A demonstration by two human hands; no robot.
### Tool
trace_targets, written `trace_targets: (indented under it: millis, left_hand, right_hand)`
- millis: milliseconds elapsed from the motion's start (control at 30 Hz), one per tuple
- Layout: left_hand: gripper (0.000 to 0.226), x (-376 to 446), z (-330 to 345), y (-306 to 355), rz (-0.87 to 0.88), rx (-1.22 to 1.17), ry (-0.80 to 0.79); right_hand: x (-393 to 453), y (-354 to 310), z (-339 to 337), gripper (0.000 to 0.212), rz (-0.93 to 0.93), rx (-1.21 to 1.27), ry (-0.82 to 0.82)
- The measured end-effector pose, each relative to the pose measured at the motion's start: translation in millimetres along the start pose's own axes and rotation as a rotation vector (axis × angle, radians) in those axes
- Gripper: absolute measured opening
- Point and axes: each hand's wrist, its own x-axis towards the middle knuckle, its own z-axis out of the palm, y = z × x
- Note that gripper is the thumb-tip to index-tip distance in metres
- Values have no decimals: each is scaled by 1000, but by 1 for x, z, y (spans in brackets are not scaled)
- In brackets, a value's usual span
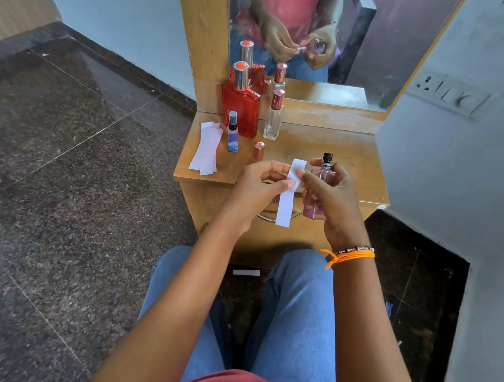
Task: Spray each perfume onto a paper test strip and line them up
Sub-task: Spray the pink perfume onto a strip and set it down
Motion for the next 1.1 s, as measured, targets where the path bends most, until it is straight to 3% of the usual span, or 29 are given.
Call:
trace_targets:
  millis: [200, 333, 600, 800, 1100]
  left_hand:
    - [21, 1, -6, -1, -35, -77, 122]
    - [28, 1, -10, 1, -23, -90, 146]
    - [30, -3, -10, 12, -64, -101, 85]
    - [33, -4, -9, 13, -82, -60, 84]
    - [28, -7, -10, 11, -78, -61, 72]
  right_hand:
    - [2, 0, -5, 35, 206, 212, -92]
    - [-2, 1, -3, 44, 98, 180, -76]
    - [-2, 12, -2, 58, -230, -108, -86]
    - [1, 12, 6, 58, -508, -655, -43]
    - [-4, 20, 12, 63, -553, -1075, 32]
